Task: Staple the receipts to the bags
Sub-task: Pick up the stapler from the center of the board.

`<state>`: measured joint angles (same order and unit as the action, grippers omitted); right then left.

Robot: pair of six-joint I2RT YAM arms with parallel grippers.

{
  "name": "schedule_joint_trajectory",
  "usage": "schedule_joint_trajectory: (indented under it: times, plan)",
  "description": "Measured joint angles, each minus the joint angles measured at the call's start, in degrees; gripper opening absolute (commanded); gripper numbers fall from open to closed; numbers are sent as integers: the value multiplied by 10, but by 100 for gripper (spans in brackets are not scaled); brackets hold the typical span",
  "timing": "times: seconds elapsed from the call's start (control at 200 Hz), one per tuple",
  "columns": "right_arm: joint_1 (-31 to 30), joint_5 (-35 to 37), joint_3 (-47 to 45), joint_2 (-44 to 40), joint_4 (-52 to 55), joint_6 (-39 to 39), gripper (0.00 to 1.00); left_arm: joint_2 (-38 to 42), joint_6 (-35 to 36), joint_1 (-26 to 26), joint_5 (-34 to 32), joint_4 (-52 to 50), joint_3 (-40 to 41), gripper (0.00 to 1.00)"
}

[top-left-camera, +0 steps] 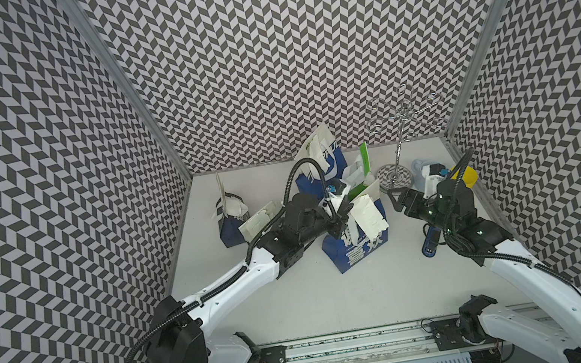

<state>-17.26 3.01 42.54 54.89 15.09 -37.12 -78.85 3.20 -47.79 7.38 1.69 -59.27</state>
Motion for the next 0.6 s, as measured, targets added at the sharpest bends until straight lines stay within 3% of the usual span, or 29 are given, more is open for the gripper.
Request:
schedule_joint_trajectory:
  times: [0.145,0.386,0.521,0.596]
  plan:
    - [30,129,-10,71,94,-10,88,-16,16,-32,-47,-9,-19,0]
    - [59,167,-89,94,136,-34,83,-25,24,-52,-80,-10,-27,0]
    - [72,162,-114,112,114,-40,71,-25,30,-54,-82,-10,-27,0]
    - [81,154,-126,128,94,-44,59,-25,32,-54,-82,-10,-27,0]
